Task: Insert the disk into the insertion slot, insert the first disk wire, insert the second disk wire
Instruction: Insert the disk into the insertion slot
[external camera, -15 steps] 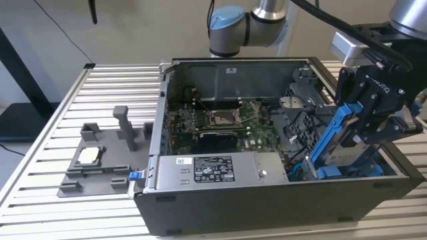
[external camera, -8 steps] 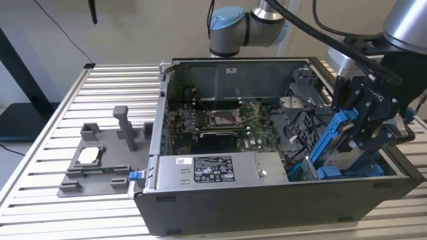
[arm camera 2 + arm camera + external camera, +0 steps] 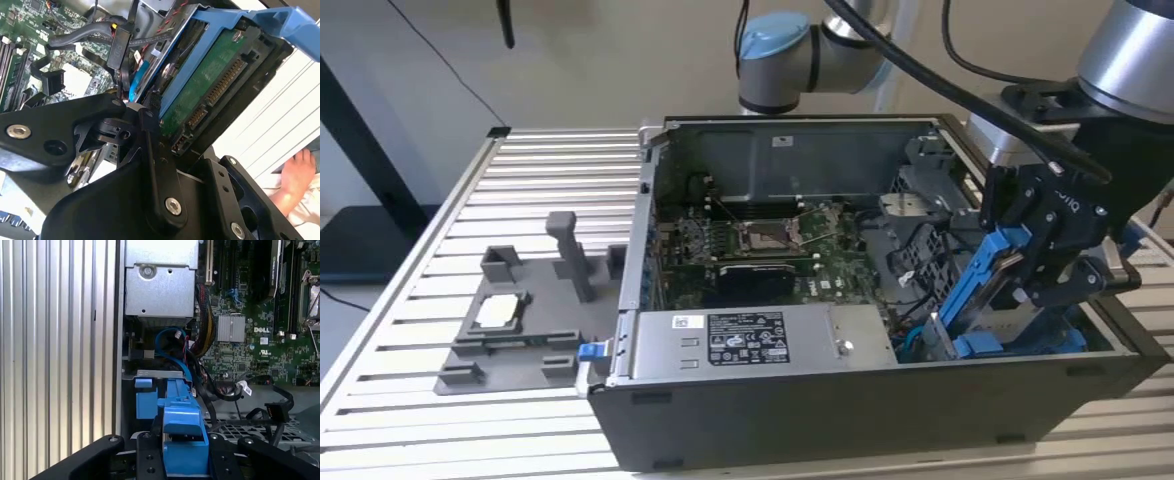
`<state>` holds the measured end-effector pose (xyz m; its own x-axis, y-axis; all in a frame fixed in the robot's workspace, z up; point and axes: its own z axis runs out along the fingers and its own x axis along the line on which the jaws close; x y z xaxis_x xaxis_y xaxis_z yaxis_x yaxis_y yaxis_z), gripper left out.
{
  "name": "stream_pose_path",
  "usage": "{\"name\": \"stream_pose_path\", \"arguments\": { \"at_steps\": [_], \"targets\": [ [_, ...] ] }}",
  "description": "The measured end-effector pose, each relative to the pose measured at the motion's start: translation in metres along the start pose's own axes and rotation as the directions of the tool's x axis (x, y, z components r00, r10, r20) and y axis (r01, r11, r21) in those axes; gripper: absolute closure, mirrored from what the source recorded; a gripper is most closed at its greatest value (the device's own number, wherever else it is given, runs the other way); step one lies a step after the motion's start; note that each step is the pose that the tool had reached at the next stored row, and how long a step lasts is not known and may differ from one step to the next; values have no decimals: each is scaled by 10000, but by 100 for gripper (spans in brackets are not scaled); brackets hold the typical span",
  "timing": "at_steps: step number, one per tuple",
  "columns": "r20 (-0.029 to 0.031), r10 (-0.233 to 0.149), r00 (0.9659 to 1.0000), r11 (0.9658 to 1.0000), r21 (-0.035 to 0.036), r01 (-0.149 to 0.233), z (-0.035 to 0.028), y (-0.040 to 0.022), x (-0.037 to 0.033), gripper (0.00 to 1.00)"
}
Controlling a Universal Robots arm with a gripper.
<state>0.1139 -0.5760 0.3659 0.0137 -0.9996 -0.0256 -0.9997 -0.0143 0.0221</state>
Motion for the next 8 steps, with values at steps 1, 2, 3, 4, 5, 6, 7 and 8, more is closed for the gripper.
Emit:
{"name": "stream_pose_path", "arguments": {
  "at_steps": [1,2,3,4,5,6,7,8],
  "targets": [
    [1,0,10000,10000,0,0,1,0,0,67],
    [3,1,10000,10000,0,-1,2,0,0,67],
    [2,0,10000,10000,0,0,2,0,0,67],
    [2,0,10000,10000,0,0,2,0,0,67],
    [2,0,10000,10000,0,0,3,0,0,67],
    [2,0,10000,10000,0,0,3,0,0,67],
    [7,0,10000,10000,1,0,5,0,-1,67],
    [5,-1,10000,10000,1,1,5,0,0,66]
  ]
}}
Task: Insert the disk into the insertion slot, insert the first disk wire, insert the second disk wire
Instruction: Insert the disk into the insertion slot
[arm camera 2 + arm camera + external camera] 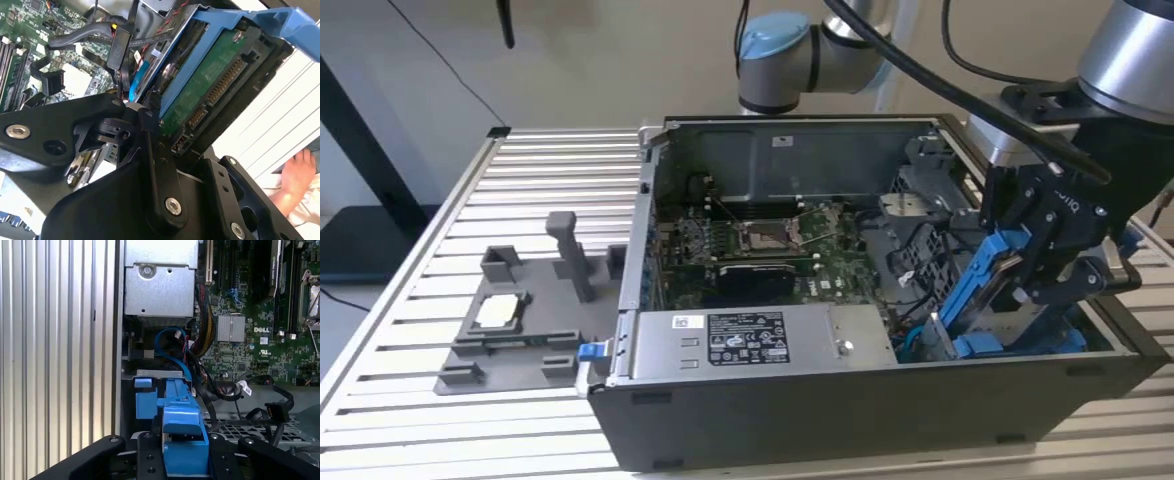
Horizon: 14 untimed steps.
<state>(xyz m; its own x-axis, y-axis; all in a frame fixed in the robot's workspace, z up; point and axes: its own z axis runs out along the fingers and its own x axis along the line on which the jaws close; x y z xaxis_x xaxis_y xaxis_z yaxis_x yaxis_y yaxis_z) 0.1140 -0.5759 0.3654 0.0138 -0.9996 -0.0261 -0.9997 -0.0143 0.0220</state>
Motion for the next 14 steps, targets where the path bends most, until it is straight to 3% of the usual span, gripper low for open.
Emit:
{"name": "stream_pose_path", "arguments": {
  "at_steps": [2,4,5,10,14],
  "targets": [
    [-2,1,10000,10000,-1,-1,0,0,0,53],
    [-2,1,10000,10000,-1,-1,1,0,0,53],
    [-2,1,10000,10000,-1,-1,1,0,0,47],
    [-3,3,10000,10000,-1,-3,-5,0,-17,47],
    [-4,2,10000,10000,24,-2,-78,2,-30,47]
  ]
}}
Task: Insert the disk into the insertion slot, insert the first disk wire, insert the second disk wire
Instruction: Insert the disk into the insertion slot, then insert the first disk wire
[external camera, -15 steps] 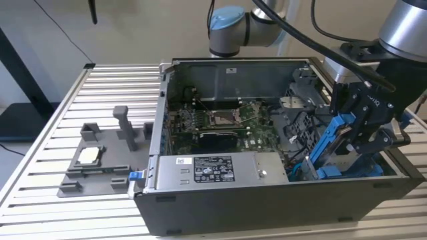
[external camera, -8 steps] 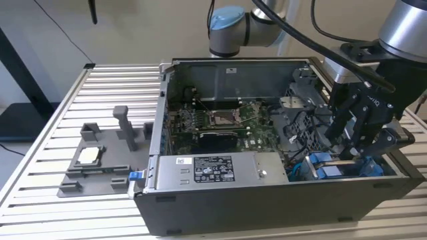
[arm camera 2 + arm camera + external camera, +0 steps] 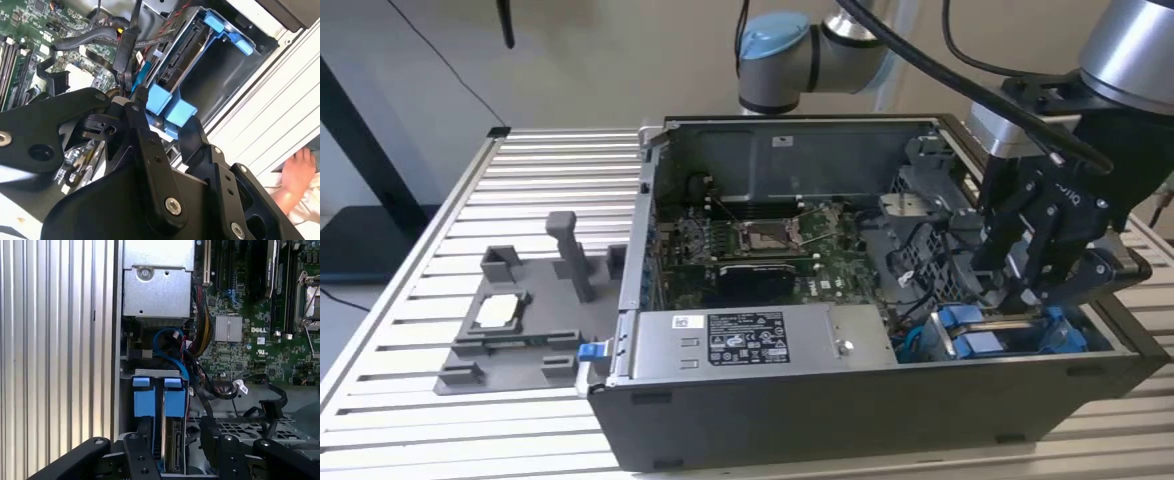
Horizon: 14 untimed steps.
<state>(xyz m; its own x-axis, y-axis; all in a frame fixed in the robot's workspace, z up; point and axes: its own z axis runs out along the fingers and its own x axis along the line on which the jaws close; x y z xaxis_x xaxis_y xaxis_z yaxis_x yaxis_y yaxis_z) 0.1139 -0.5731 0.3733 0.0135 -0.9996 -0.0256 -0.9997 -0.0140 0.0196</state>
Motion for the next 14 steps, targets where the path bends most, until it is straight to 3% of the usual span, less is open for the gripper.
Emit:
{"name": "stream_pose_path", "arguments": {
  "at_steps": [3,8,14],
  "targets": [
    [1,-2,10000,10000,95,2,-51,1,-18,47],
    [-6,-6,10000,9994,351,7,-100,2,-55,47],
    [-4,0,10000,9987,506,0,-201,3,-87,47]
  ]
}}
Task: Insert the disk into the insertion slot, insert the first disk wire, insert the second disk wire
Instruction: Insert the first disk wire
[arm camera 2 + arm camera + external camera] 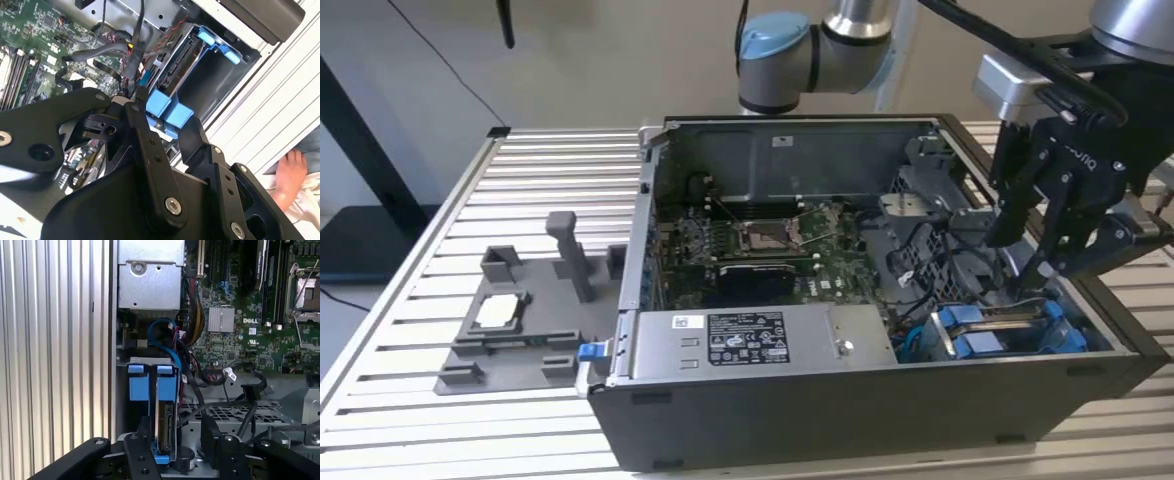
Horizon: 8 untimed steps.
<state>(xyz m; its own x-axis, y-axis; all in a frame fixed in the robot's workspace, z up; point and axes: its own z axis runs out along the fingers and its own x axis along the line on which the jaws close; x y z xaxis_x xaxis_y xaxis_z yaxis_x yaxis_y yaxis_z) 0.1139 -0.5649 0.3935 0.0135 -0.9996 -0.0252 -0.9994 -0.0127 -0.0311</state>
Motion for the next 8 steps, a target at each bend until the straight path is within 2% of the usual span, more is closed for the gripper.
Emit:
{"name": "stream_pose_path", "arguments": {
  "at_steps": [4,8],
  "targets": [
    [1,2,10000,9999,160,-2,-12,-1,-46,47],
    [0,-3,10000,9994,348,3,-9,-3,-139,47]
  ]
}}
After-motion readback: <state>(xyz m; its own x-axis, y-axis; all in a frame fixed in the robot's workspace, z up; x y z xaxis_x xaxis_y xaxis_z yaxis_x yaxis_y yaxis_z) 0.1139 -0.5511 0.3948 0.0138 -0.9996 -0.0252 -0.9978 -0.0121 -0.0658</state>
